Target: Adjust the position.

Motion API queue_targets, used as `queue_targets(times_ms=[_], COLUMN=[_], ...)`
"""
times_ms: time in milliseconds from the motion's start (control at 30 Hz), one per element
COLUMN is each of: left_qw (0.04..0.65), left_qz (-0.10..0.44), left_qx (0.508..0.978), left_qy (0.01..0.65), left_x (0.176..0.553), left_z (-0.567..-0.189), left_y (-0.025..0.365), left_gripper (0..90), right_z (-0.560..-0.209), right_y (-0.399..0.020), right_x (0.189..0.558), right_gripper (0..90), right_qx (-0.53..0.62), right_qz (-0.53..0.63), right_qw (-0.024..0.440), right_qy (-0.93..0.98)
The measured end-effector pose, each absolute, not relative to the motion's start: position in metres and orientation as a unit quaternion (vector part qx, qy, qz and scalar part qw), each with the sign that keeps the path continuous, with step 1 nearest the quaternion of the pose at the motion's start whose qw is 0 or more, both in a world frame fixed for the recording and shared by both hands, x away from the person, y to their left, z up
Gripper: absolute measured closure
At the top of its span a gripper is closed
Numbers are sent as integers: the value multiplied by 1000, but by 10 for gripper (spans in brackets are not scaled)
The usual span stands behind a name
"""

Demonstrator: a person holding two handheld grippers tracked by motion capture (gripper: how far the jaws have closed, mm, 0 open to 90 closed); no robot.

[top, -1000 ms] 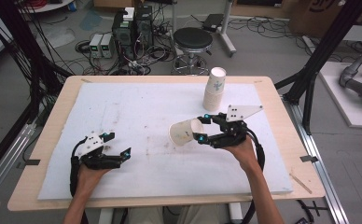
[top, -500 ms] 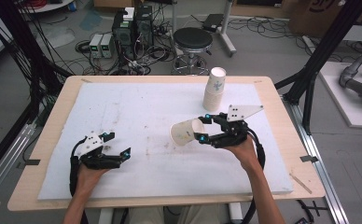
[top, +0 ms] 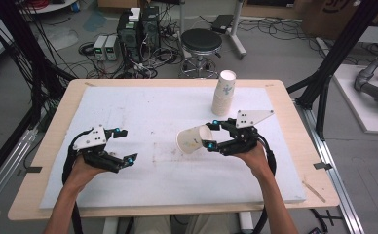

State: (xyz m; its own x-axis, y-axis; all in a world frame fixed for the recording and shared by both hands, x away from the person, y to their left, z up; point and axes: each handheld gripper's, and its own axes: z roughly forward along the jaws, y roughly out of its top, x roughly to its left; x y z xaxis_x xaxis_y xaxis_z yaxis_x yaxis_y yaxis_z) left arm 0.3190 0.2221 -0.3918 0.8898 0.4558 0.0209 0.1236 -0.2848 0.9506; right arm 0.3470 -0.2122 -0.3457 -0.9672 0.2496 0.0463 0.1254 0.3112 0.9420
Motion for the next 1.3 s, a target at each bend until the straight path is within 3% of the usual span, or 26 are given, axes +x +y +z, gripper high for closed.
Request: queue_targets(times_ms=[333,767,1300], left_qw=[598,618,606], left_qz=[81,32,18], left_qx=[789,784,794], left_qy=[120,51,51], left_x=[329,334,344], left_z=[-378,-365,-370], left_y=[199,130,89], left_gripper=[87,87,87], right_z=[-345,-343,-341], right_y=[-207,-190,-191], right_x=[347,343,340], right_gripper=[383,384,383], right_qx=[94,66,61], right_qz=[584,581,585], right_qw=[42,26,19], right_qy=[805,811,809])
